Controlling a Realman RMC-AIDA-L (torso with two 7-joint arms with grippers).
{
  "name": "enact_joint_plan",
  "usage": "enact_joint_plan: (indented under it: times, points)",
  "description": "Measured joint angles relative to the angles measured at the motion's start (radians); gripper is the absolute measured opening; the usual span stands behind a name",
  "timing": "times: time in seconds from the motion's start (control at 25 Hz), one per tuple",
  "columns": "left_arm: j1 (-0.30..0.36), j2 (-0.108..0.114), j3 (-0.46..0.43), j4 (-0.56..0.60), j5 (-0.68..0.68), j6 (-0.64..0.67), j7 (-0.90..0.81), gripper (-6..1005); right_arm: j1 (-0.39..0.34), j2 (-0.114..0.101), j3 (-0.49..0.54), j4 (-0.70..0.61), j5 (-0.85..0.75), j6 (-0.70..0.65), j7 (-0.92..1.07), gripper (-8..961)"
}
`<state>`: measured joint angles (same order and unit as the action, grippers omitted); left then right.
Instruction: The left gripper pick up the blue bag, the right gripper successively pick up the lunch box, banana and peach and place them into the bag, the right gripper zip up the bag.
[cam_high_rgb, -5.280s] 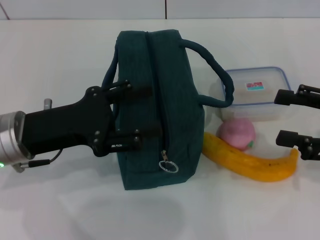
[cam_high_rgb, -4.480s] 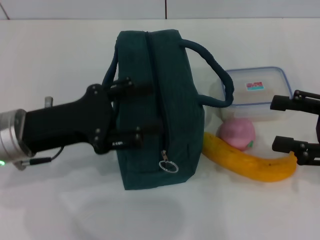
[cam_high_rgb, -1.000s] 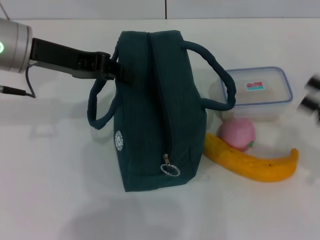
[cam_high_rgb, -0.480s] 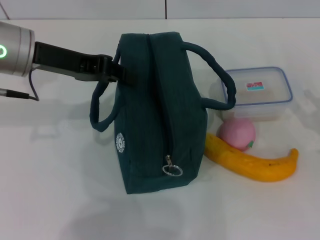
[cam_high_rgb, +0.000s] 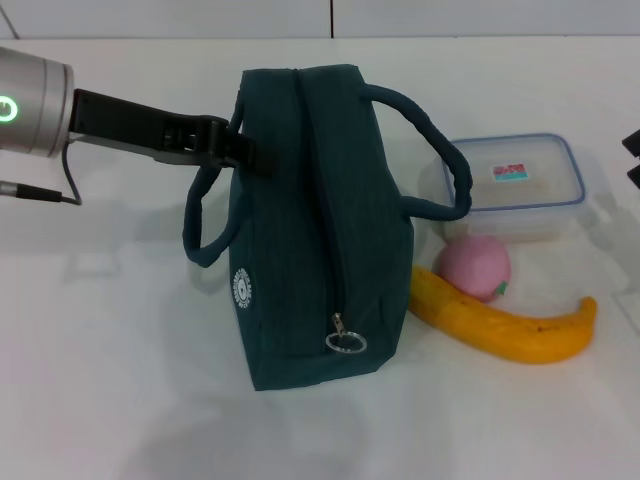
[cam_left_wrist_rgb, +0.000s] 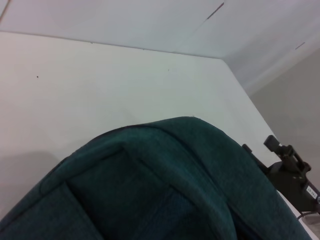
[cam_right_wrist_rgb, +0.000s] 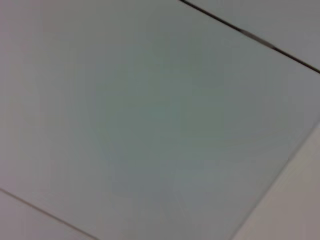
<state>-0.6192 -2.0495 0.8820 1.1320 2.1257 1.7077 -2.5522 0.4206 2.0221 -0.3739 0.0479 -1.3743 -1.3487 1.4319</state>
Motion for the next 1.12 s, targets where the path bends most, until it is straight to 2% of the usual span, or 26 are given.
enact_joint_plan:
  times: [0.2,0.56,1.12]
  points:
    - [0.007,0.000,0.000,0.000,0.000,0.000,0.003,61,0.000,0.000,0.000,0.001,-0.001,0.011,0.010,725]
    - [0.011,-0.002,0.006,0.000,0.000,0.003,0.003,61,0.049,-0.003,-0.038,-0.008,-0.010,0.113,0.113,716]
    - [0.010,-0.005,0.005,-0.001,-0.001,0.004,0.030,57,0.105,0.002,-0.052,0.001,-0.034,0.160,0.153,703]
